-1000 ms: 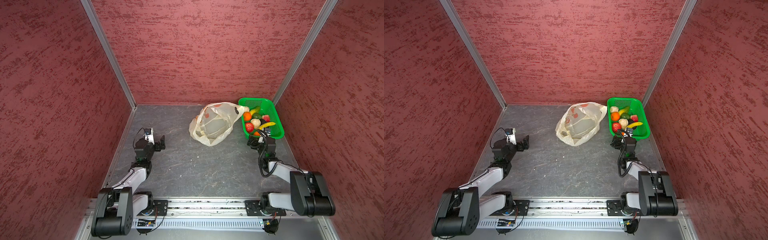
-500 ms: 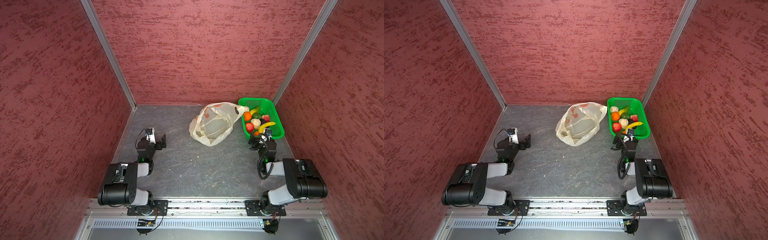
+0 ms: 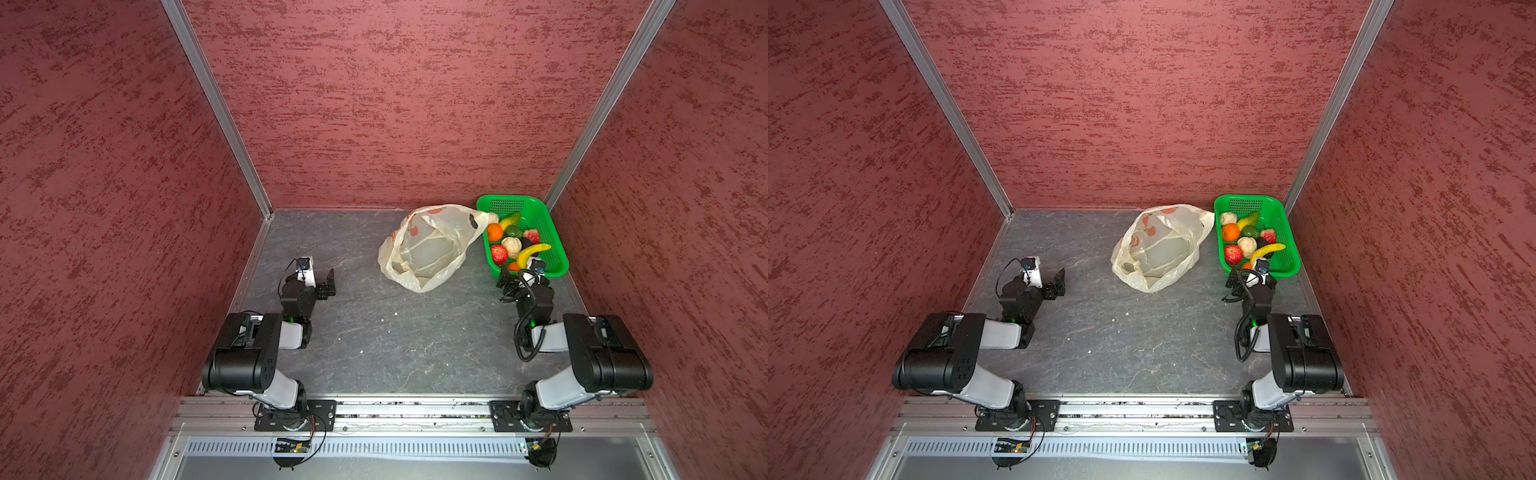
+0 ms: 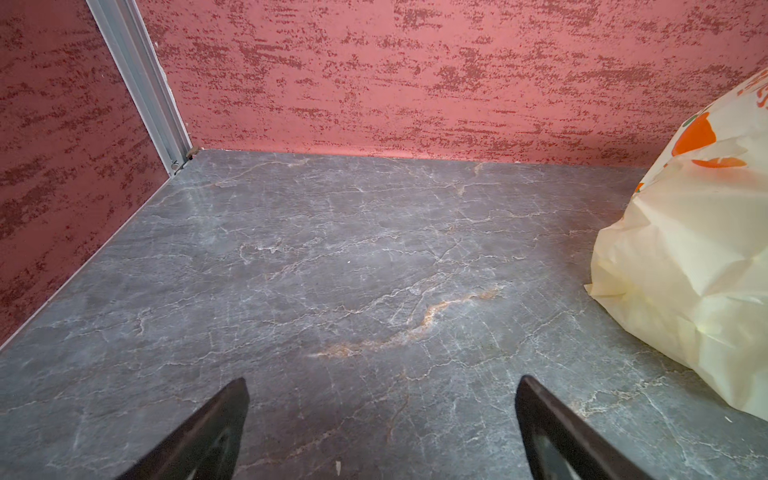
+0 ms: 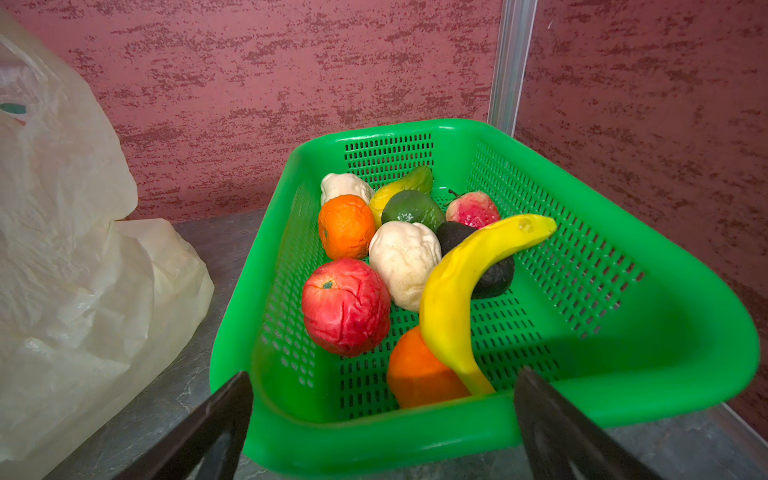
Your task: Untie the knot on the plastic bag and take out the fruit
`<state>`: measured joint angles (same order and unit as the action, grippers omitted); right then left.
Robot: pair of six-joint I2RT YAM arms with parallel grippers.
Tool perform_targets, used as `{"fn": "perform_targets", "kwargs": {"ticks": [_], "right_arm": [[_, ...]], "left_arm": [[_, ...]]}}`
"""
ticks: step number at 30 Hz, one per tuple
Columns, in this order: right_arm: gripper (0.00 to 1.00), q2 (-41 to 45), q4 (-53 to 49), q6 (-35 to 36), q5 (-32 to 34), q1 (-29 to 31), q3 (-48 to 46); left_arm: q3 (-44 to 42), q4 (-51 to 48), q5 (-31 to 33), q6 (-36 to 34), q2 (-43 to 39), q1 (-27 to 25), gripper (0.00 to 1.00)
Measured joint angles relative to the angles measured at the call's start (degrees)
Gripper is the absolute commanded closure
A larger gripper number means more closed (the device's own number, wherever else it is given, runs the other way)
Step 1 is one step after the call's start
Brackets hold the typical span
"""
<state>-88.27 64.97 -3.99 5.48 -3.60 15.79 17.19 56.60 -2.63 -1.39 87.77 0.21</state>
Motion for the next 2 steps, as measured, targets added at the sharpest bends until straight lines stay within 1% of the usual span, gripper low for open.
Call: {"fn": "perform_targets", "kwargs": {"ticks": [2], "right_arm": [[0.01, 0.0, 0.0, 0.0, -0.1, 0.0, 0.0]], "left_arm": [[0.1, 0.0, 0.2, 0.0, 0.0, 0.0, 0.00]]}}
